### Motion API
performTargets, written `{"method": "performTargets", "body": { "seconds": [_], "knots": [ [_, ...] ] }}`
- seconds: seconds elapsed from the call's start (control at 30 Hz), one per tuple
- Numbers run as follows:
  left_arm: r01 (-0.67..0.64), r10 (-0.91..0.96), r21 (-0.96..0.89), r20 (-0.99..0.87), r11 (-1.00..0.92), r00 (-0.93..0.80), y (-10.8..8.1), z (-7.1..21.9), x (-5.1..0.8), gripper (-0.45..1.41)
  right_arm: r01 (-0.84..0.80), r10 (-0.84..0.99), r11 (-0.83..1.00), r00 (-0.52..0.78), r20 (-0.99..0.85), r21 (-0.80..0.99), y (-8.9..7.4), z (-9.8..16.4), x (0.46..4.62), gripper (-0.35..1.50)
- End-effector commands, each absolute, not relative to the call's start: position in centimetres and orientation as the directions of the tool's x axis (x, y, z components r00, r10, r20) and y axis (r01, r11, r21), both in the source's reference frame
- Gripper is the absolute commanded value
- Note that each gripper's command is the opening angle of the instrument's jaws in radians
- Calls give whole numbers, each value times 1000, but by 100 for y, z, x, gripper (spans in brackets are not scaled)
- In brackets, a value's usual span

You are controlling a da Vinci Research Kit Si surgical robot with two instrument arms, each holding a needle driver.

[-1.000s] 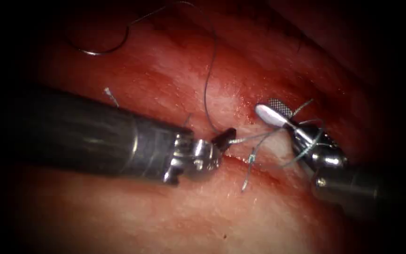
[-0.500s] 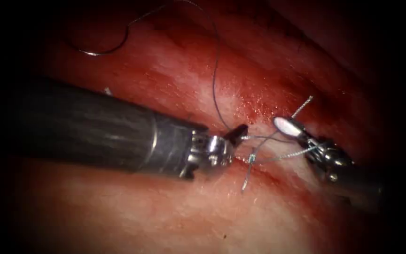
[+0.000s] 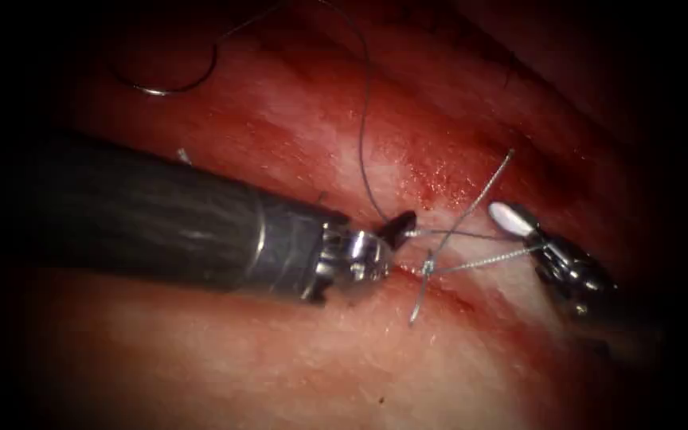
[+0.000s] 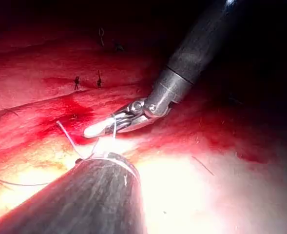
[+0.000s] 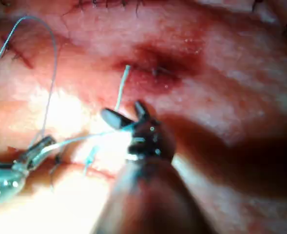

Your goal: Wound Closure

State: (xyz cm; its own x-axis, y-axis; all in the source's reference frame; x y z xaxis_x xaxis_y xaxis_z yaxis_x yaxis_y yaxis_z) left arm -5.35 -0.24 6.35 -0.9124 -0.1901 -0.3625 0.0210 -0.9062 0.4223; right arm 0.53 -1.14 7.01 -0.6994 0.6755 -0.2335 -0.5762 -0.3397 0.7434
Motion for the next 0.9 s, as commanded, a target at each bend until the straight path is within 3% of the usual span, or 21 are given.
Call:
{"method": "performTargets", "body": {
  "seconds": [0.03,0.63,0.7,0.73,0.8,0.9],
  "knots": [
    [22,-191,421,-363,-907,-912,-27,639,-540,-45,-578,680,-335,-695,-234,744,-118,708,60,106],
    [31,-202,421,-368,-907,-907,-26,636,-533,-45,-625,741,-254,-617,-267,739,-81,744,130,111],
    [31,-203,421,-369,-907,-907,-26,636,-532,-45,-632,745,-242,-607,-276,736,-79,745,136,89],
    [32,-203,421,-369,-907,-907,-26,636,-532,-45,-636,749,-238,-602,-278,734,-80,745,136,59],
    [32,-204,421,-370,-907,-906,-26,635,-530,-45,-646,769,-255,-587,-254,719,-85,740,133,-35],
    [33,-205,419,-373,-907,-905,-25,634,-527,-45,-669,782,-320,-586,-212,671,-89,725,126,-35]
  ]
}}
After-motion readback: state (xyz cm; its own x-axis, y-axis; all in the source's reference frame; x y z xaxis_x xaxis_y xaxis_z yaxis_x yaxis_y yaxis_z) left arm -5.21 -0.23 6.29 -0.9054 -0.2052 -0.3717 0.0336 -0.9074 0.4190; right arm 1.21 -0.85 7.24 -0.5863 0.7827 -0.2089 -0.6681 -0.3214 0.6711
